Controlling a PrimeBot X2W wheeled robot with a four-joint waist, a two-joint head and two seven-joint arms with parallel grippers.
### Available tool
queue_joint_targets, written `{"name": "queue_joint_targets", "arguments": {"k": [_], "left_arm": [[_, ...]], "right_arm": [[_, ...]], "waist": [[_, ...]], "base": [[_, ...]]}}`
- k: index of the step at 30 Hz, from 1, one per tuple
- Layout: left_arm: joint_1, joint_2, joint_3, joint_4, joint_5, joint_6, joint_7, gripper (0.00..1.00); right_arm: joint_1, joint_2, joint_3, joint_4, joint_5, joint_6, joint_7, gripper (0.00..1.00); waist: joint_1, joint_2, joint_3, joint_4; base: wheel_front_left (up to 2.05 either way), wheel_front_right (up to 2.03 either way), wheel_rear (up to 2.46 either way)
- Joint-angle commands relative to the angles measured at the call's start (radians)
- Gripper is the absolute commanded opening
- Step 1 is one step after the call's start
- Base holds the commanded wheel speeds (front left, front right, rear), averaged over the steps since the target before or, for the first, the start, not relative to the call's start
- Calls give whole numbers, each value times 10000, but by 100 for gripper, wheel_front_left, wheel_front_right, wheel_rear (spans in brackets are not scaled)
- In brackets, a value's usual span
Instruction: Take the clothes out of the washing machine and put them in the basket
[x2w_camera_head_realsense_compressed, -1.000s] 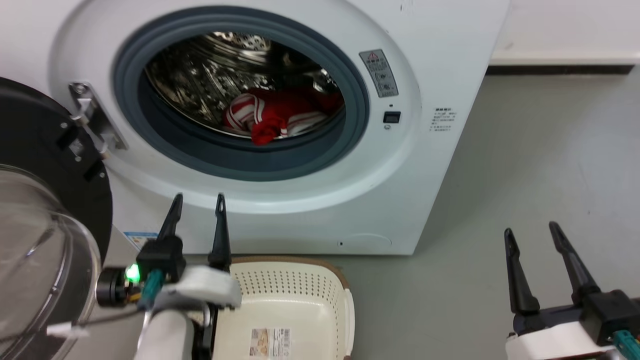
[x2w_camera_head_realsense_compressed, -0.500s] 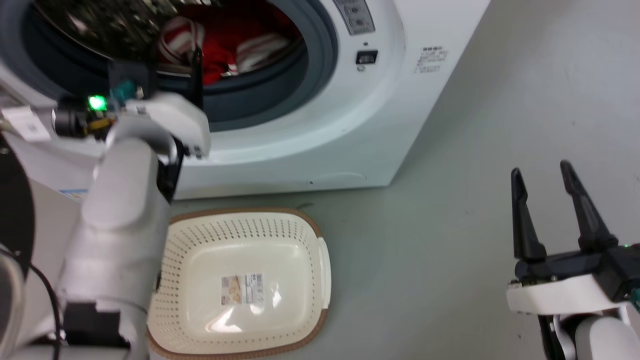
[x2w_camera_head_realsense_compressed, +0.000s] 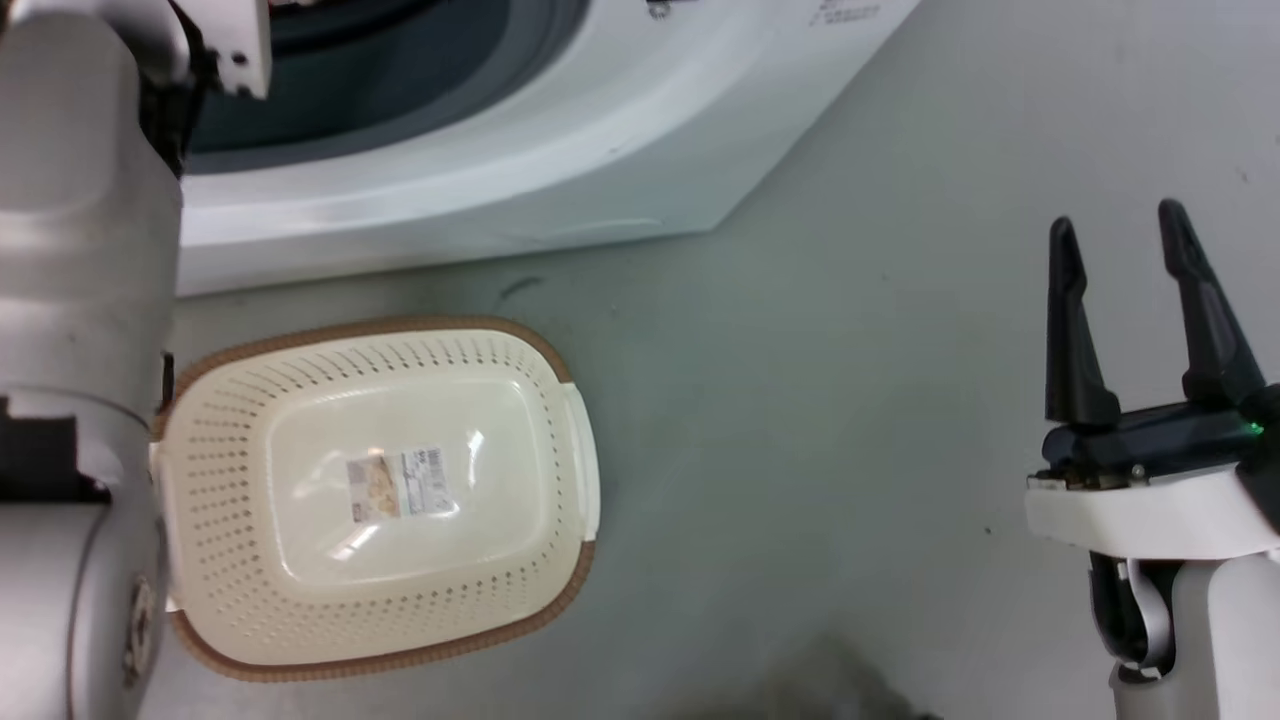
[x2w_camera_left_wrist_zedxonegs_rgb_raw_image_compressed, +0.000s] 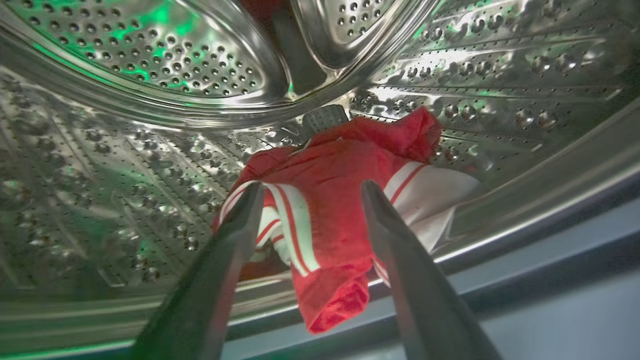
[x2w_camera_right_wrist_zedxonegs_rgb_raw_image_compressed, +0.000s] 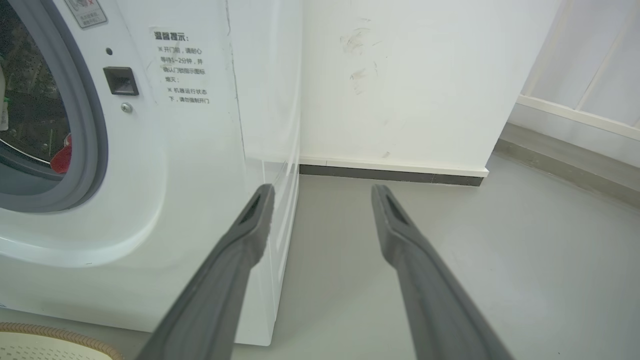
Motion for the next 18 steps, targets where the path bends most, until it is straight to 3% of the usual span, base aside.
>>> {"name": "queue_joint_targets", "arguments": {"k": [1, 10, 18], "left_arm": [[-436, 98, -54, 179, -58, -43, 251, 100], [-1969, 530, -508, 938, -69, -119, 1915, 100], [-2347, 612, -645, 1203, -334, -139, 2830, 100]], "right_arm": [[-268, 34, 8, -98, 72, -7, -19, 100], [-726, 32, 198, -289, 424, -7, -19, 100], [-847, 33, 184, -313, 539, -7, -19, 100]], "waist": [[-3, 0, 704, -340], [-3, 0, 1686, -586], [-3, 0, 1941, -673]], "base": [[0, 0, 0], [0, 0, 0], [0, 0, 0]]}}
